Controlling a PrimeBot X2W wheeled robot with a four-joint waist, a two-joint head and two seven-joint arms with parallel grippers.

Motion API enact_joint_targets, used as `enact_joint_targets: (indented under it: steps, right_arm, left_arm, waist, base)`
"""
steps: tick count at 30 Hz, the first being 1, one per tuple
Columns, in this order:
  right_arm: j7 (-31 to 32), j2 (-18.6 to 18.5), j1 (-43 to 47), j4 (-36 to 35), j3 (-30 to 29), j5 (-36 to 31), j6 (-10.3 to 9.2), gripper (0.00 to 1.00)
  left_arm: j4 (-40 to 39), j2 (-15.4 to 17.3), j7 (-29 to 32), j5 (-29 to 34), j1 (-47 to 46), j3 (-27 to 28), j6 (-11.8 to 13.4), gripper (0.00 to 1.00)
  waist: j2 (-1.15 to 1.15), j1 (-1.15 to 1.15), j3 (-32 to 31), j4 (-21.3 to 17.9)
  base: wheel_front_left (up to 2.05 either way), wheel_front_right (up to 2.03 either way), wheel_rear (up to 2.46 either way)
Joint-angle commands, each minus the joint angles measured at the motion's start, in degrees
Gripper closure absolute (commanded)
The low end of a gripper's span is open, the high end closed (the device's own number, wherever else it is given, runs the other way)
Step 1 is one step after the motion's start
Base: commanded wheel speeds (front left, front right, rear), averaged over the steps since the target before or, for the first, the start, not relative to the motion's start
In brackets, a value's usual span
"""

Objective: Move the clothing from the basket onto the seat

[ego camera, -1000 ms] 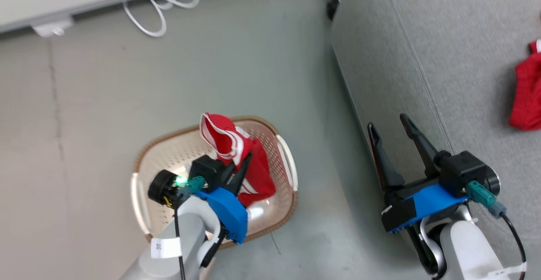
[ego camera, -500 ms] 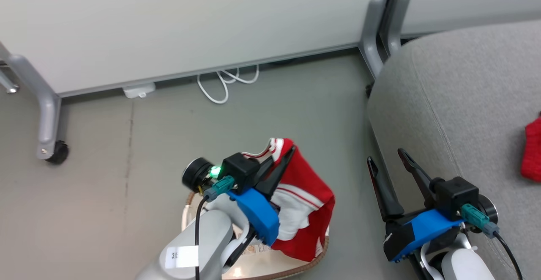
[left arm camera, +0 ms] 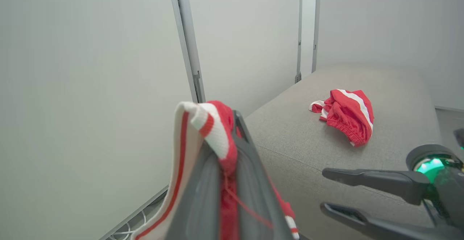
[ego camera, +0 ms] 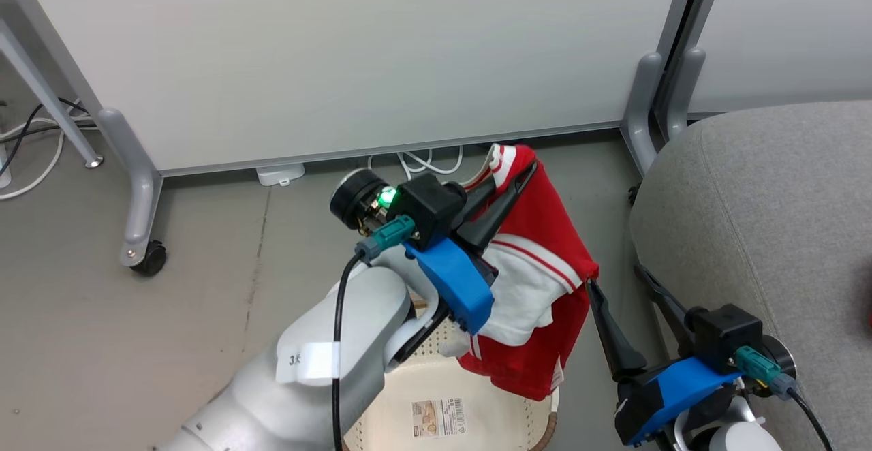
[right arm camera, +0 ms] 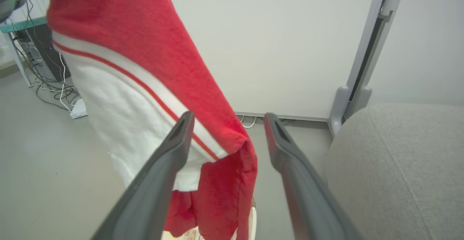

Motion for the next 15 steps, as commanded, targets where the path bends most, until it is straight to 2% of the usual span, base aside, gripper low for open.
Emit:
enact_joint_targets:
  steps: [1, 15]
  right_arm:
    - [0.2, 0.0, 1.1, -0.2, 0.1, 0.4, 0.01, 0.00]
    - [0.4, 0.0, 0.7, -0.7, 0.6, 1.0, 0.01, 0.00]
  left_arm:
    - [-0.2, 0.1, -0.3, -0.6, -1.6, -0.3, 0.0, 1.00]
    - [2.2, 0.1, -0.3, -3.7, -6.4, -3.4, 0.0, 1.00]
  waist:
    - [0.00, 0.01, -0.5, 0.4]
    - [0.00, 0.01, -0.4, 0.9]
  base:
    - [0.00, 0.00, 0.00]
    - [0.00, 0.00, 0.00]
